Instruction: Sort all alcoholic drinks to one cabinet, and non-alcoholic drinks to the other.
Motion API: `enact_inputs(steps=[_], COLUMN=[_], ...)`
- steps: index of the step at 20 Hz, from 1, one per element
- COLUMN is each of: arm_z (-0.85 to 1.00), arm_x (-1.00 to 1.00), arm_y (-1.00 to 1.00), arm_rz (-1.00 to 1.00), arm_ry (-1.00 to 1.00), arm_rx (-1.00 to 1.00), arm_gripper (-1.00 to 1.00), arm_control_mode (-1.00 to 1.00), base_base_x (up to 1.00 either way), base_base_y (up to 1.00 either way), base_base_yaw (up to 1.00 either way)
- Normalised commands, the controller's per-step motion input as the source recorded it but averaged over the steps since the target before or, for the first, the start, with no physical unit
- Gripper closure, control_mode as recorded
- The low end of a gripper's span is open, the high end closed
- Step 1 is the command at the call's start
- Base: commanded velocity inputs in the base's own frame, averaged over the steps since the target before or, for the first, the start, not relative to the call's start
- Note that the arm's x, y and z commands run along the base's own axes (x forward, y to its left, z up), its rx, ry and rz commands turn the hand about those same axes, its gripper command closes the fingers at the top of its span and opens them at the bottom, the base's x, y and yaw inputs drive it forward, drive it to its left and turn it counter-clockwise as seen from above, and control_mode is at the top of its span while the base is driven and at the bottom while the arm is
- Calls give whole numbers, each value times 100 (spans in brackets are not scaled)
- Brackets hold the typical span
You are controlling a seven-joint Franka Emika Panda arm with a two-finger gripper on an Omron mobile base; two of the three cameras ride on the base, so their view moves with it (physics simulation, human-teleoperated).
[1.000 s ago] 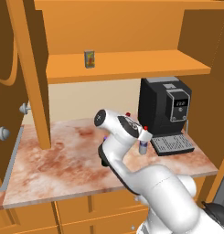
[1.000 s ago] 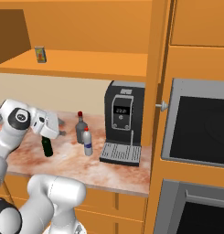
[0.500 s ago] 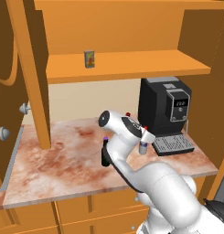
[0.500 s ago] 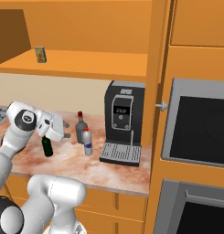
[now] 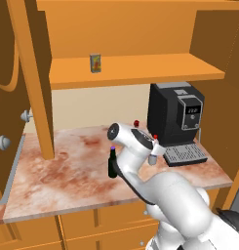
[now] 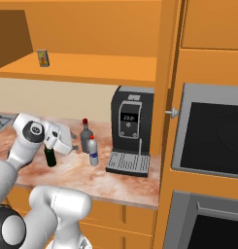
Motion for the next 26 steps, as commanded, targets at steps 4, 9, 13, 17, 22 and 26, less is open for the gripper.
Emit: enact_inputs(steps=[4,9,13,17,22,26], arm_z=[-14,-14,-15,-14,-16,-16], arm_x=[13,13,19,19,22,21], arm_y=[0,0,0,0,0,0], arm_rz=[0,-2,-2,-1,-1,0], arm_ry=[0,0,0,0,0,0], arm_rx=[0,0,0,0,0,0], arm_gripper=[-100,-100,-100,-100,-100,-100], arm_control_mode=[-100,-100,-100,-100,-100,-100], base_base_x=[0,0,0,0,0,0], base_base_y=[0,0,0,0,0,0], base_base_yaw=[0,0,0,0,0,0])
